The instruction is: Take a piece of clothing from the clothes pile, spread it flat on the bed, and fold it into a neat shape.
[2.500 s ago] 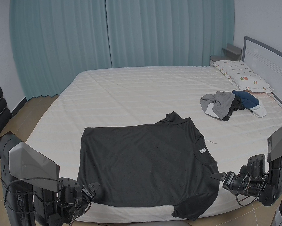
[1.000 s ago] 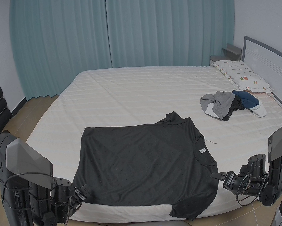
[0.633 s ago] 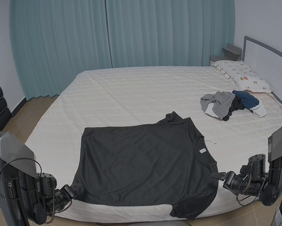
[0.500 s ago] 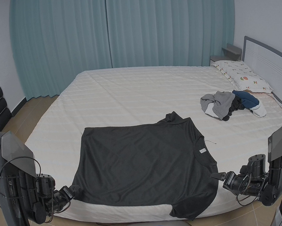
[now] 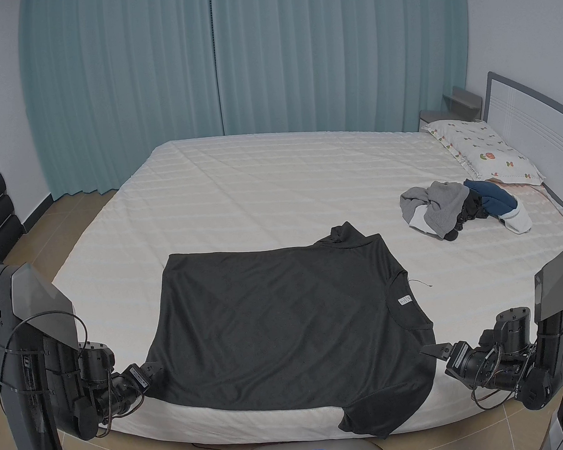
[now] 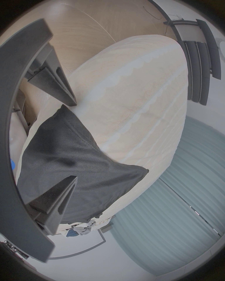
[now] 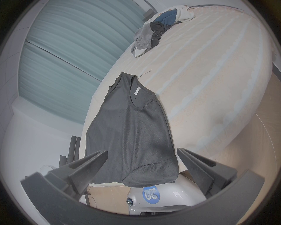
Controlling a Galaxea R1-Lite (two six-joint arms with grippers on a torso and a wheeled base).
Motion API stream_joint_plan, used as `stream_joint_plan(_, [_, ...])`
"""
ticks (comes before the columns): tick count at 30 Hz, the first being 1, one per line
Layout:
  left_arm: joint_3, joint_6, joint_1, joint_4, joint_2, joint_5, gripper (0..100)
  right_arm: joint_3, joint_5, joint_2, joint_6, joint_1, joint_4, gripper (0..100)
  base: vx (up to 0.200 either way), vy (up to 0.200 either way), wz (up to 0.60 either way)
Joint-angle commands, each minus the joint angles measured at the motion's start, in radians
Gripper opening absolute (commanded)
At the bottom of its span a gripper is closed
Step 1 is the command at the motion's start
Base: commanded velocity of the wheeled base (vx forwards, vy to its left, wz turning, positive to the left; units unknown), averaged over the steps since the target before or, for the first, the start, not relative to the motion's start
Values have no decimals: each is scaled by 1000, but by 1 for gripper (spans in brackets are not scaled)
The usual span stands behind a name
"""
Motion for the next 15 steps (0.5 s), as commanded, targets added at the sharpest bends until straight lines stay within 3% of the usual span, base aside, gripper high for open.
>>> stream_joint_plan(1, [-14, -1, -1, -17, 11, 4, 100, 2, 1, 2, 0, -1, -13, 100, 0, 0, 0])
stream_joint_plan(2, [-14, -1, -1, -17, 11, 4, 100, 2, 1, 2, 0, -1, -13, 100, 0, 0, 0])
stream_joint_plan(3, [-12, -1, -1, -17, 11, 6, 0, 1, 1, 4, 0, 1, -13, 100, 0, 0, 0])
stream_joint_plan(15, [67, 2, -9, -19, -29, 47, 0, 2, -1, -1, 0, -1, -13, 100, 0, 0, 0])
